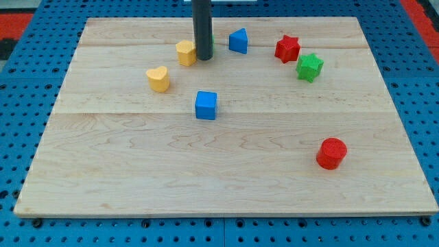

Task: Move the red circle up a bit

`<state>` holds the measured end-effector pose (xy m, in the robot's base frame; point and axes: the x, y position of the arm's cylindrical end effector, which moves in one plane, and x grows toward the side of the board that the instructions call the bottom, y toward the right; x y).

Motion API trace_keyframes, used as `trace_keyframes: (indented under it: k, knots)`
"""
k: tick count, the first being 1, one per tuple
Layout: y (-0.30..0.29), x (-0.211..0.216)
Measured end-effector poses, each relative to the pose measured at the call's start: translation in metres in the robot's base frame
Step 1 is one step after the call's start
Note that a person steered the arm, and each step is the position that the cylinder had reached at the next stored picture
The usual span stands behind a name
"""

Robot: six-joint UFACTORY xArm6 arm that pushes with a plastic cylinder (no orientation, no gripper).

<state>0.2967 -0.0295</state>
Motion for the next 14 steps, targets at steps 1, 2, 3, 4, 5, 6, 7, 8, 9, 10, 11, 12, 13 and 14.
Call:
trace_keyframes:
  k: [1,2,3,4,5,6,7,8,9,10,11,12,13,14]
  knots:
    - [-0.023,-0.010]
    - [-0.048,-0.009]
    - [0.008,0.008]
    - [0.051,0.077]
    - [0.123,0.101]
    - [0.065,0.074]
    - [0.003,0.054]
    - [-0.020,0.069]
    - [-0.045,0.075]
    - [0.053,0.089]
    - [0.182,0.112]
    - [0.261,0.185]
    - [0.256,0.256]
    - [0.183,0.249]
